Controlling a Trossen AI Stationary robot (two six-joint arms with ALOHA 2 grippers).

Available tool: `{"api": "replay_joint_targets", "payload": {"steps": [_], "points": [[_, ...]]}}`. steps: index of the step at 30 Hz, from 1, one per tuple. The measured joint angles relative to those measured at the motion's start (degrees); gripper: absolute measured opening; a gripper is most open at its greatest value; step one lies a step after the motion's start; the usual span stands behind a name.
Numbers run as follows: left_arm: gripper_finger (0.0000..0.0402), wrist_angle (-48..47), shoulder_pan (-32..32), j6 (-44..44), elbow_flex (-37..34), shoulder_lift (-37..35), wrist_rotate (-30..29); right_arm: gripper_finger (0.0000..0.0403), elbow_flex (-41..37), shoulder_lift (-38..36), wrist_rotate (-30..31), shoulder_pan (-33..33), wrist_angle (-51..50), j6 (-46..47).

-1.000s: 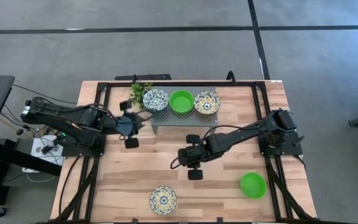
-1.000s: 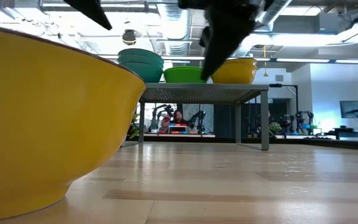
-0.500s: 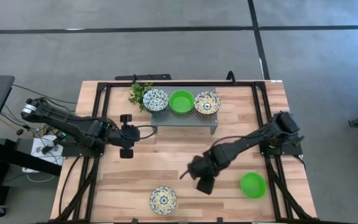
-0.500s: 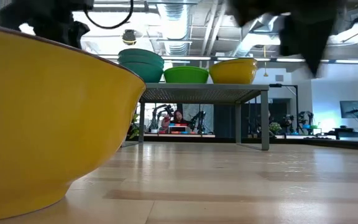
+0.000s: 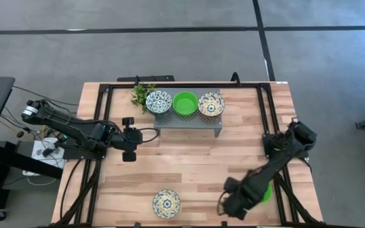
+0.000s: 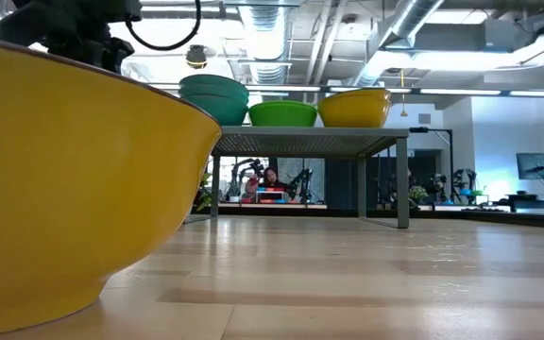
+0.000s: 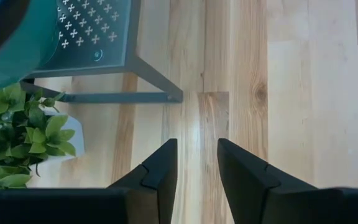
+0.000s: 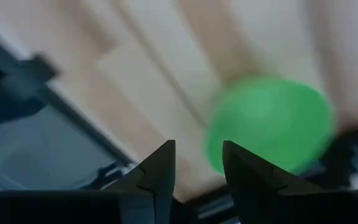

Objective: Pick & Place Mini bowls
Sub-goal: Stack the green bowl on the other green bowls on the shelf

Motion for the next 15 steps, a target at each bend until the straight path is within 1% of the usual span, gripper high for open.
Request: {"api": "replay_joint_targets", "payload": {"steps": [2, 4, 6, 9, 12, 15], "points": [[0.0116, 0.3, 0.0, 0.3, 0.0, 0.0, 0.0, 0.0129, 0.0, -1.4, 2.5, 2.5, -4.0, 5.1], [0.0116, 0.7, 0.0, 0.3, 0.0, 0.0, 0.0, 0.0129, -0.4, -2.7, 5.6, 4.6, -5.2, 10.5], [0.0117, 0.7, 0.0, 0.3, 0.0, 0.0, 0.0, 0.0127, -1.9, -4.5, 7.4, 6.7, -1.8, 16.4], [0.0118, 0.9, 0.0, 0.4, 0.0, 0.0, 0.0, 0.0127, -6.1, -6.5, 6.7, 8.9, 5.1, 23.7], [0.0118, 1.0, 0.0, 0.4, 0.0, 0.0, 0.0, 0.0127, -10.4, -7.4, 6.8, 10.4, 11.1, 28.1], [0.0118, 1.3, 0.0, 0.4, 0.0, 0.0, 0.0, 0.0127, -13.7, -7.1, 6.8, 10.8, 15.0, 30.1]]}}
